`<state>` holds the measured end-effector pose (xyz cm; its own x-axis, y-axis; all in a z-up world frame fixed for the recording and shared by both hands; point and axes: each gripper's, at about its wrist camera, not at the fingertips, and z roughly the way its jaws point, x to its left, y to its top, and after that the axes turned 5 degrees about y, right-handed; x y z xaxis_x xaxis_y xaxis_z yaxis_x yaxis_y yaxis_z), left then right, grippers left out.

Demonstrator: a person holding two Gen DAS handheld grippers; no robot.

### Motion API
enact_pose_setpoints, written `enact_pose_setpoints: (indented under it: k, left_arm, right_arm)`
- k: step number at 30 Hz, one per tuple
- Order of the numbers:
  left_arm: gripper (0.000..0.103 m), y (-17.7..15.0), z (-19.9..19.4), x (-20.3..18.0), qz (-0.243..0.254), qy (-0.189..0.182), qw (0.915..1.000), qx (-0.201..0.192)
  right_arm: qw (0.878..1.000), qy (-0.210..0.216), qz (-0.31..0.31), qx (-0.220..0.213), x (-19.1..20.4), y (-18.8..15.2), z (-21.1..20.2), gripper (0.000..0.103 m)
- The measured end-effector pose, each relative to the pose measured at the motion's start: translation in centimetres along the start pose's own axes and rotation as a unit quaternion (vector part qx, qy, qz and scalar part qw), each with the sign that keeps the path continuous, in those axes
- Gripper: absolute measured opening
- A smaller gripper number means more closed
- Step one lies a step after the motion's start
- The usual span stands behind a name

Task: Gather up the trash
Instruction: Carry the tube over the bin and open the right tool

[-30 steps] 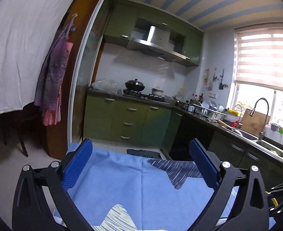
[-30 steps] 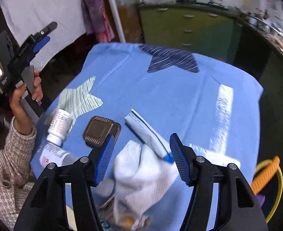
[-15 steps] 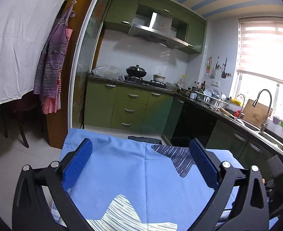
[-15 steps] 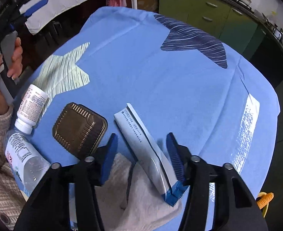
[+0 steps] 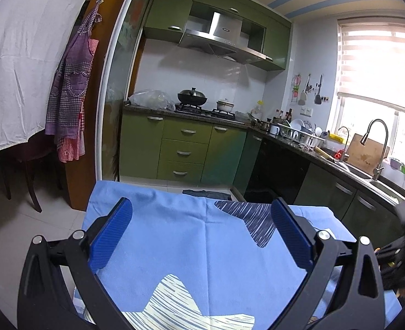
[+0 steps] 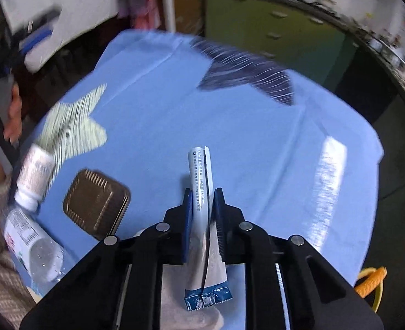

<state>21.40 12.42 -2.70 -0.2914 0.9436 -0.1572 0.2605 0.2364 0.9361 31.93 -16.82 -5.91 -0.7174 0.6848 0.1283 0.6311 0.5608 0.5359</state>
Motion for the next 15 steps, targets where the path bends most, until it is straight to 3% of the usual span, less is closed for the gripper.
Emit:
enact_pose_setpoints:
  k: [4,8,11,15]
  left_arm:
    - [0.096,0.0,0.0,-0.1,0.002,-0.003,1.0,0.001]
    - [0.096,-0.2,0.1,-0.5,0.007,-0.008,0.9999,0.007]
    - [0.096,-0.3,0.0,-0.7,0.011,-0.015,0.9998,0.011]
    - [0.096,-0.2,-0.5,-1.3,0.019,-0.029,0.9994,0.011]
  right_arm:
    - [0.996,-0.022,0.055,-0.06,-2.9,-1.0,-5.4,0.016]
    - [0.981,-0.075,0.13,-0.121,-7.6,-3.9,-12.3,0.017]
    - [0.966,-0.118,0.19,-0.13,-11.2,-7.4,-15.2,0.018]
    - [0.948,-0.183,0.237,-0.106,-14.7,-12.1,-15.8,0.018]
